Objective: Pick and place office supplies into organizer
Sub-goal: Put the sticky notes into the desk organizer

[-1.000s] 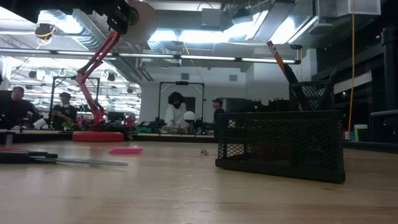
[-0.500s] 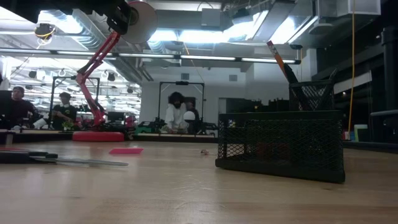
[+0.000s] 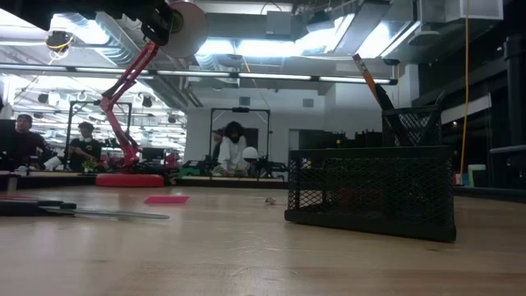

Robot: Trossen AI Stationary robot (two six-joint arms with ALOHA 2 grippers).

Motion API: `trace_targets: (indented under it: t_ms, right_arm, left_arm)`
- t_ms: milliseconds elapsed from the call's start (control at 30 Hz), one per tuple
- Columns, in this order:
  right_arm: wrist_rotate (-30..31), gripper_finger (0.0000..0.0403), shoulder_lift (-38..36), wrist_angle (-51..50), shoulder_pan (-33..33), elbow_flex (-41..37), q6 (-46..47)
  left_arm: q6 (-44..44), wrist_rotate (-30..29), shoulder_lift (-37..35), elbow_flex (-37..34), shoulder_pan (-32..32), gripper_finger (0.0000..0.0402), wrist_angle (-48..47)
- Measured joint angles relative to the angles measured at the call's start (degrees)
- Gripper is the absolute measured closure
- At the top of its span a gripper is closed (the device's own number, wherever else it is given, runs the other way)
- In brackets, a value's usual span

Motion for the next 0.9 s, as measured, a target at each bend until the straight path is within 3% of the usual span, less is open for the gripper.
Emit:
trace_targets:
  t_ms: [300,467,767,900]
  right_arm:
    - [8.9,0.0403,0.0,-12.9,1.2,10.3,1.8]
    - [14.5,0.0403,-0.1,-14.4,1.4,14.7,-0.5]
    - [14.7,0.0403,-0.1,-15.1,-2.7,15.7,-5.9]
    - [14.3,0.0403,-0.1,-10.3,-5.9,15.7,-9.6]
  left_arm:
    - [0.0,0.0,0.0,0.0,0.0,0.0396,0.0]
    - [0.0,0.0,0.0,0.0,0.0,0.0396,0.0]
    - [0.1,0.0,0.0,0.0,0.0,0.0396,0.0]
    - [0.4,0.0,0.0,0.0,0.0,0.0396,0.0]
